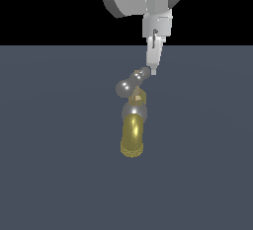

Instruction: Turn on the faucet by rotating a designated handle.

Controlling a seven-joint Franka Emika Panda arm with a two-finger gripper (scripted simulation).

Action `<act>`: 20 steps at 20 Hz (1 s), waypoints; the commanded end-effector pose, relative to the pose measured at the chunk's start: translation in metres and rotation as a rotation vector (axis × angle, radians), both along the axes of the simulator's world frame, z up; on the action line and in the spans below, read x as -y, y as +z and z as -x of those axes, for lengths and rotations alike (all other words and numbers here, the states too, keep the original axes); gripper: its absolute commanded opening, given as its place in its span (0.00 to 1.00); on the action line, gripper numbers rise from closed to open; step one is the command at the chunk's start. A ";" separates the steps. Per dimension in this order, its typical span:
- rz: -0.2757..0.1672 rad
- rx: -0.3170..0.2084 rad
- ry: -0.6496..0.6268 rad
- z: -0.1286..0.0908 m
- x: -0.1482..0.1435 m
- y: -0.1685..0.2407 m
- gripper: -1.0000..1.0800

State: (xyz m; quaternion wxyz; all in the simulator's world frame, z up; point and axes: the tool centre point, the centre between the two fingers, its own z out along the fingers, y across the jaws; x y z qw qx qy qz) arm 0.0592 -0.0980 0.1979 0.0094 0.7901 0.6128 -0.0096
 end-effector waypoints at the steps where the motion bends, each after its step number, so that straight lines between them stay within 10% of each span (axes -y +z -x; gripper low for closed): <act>1: -0.025 0.002 0.075 -0.011 -0.068 0.001 0.00; 4: -0.027 0.002 0.080 -0.016 -0.081 0.001 0.00; 5: -0.001 0.002 0.009 -0.010 -0.025 0.000 0.00; 20: -0.018 0.002 0.056 0.013 -0.112 0.001 0.00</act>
